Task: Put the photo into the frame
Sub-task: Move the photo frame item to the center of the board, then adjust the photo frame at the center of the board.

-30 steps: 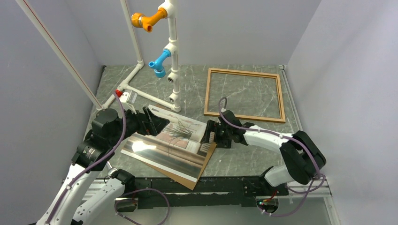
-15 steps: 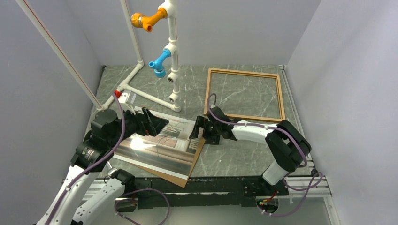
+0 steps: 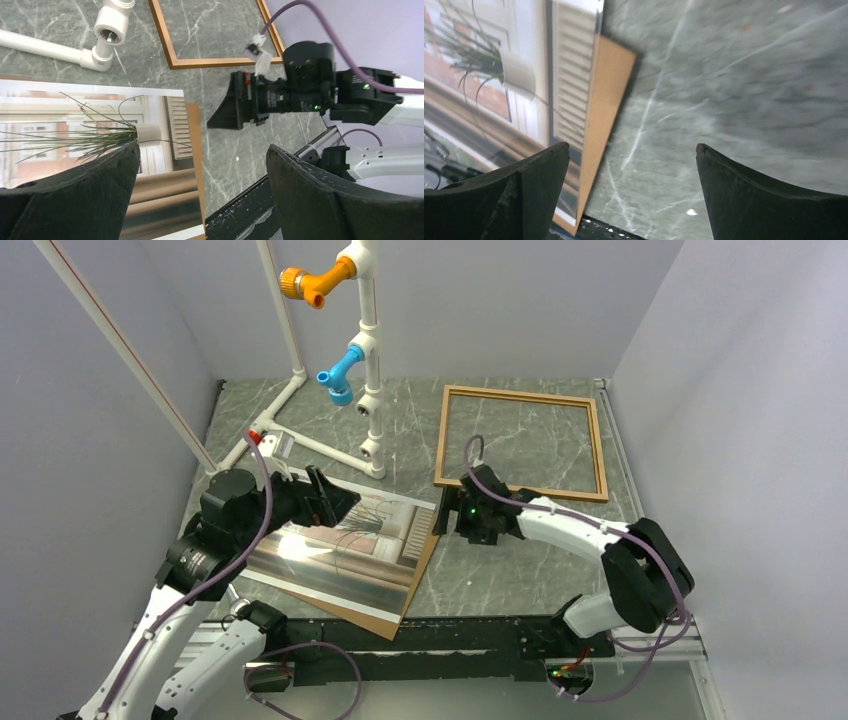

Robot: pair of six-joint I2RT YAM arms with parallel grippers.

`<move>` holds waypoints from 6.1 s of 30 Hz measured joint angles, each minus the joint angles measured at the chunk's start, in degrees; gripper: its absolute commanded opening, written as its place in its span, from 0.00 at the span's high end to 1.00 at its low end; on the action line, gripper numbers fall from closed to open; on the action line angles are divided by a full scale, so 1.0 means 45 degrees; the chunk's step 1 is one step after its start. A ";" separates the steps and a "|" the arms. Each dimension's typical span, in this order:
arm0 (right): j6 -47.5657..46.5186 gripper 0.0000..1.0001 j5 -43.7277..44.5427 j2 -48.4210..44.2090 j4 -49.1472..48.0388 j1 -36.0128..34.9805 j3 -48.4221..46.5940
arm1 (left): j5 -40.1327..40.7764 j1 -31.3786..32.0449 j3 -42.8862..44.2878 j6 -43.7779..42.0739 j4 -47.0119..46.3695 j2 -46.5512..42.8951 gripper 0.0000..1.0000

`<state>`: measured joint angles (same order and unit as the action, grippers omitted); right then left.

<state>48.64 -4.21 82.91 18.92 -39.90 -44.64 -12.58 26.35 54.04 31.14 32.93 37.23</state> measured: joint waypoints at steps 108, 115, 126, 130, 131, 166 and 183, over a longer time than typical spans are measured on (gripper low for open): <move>0.1243 0.64 -0.0175 -0.4065 0.5557 0.6334 0.3439 | 0.0704 0.0000 -0.0729 0.0335 -0.0301 0.0287 0.01; 0.0816 0.89 0.0767 -0.3070 0.5037 0.6445 0.2628 | 0.0704 0.0000 -0.0729 0.0335 -0.0306 0.0321 0.01; -0.1200 1.00 0.2059 -0.0850 0.4745 0.6669 0.0491 | 0.0714 0.0000 -0.0729 0.0282 -0.0238 0.0612 0.01; -0.1889 0.98 0.2225 -0.0097 0.4794 0.7300 -0.0325 | 0.0729 0.0000 -0.0729 0.0233 -0.0199 0.0612 0.01; -0.2055 0.97 0.2278 0.0053 0.4789 0.7465 -0.0500 | 0.0753 0.0000 -0.0729 0.0228 -0.0189 0.0617 0.01; -0.4857 0.00 0.1719 -0.1166 0.3997 0.8689 -0.1632 | 0.0845 0.0000 -0.0729 0.0175 -0.0005 0.0665 0.01; -0.5081 0.00 0.2574 0.3740 0.4022 0.2905 -0.4886 | 0.0855 0.0000 -0.0729 0.0175 0.0073 0.0811 0.01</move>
<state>25.78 7.38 99.74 37.01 -26.83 -66.63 -8.73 26.35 50.76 31.92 33.26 40.88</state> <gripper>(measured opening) 0.993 0.992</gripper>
